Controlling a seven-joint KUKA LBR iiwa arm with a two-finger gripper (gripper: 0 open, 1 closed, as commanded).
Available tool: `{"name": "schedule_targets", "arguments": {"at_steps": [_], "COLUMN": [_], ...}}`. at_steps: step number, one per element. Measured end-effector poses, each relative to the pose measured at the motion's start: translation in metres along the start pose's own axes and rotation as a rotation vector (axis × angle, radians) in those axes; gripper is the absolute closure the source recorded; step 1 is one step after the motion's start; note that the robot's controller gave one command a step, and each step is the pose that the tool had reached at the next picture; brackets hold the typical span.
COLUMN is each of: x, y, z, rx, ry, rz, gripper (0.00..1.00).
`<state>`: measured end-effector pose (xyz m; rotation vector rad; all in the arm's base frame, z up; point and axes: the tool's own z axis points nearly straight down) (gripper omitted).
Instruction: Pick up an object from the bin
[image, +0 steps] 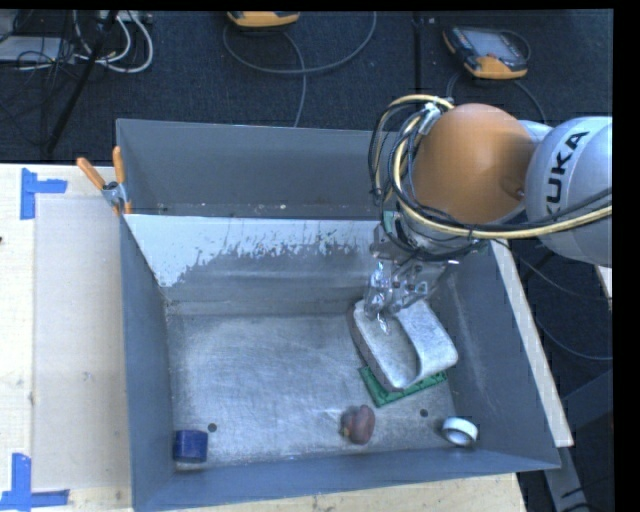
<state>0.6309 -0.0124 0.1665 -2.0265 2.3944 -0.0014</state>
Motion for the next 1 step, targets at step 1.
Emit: {"name": "schedule_targets", "arguments": {"at_steps": [1], "x": [-0.0007], "y": [-0.0008], "z": [-0.0136], "rx": [-0.002], "ry": [0.0], "rz": [0.007], "gripper": [1.0]}}
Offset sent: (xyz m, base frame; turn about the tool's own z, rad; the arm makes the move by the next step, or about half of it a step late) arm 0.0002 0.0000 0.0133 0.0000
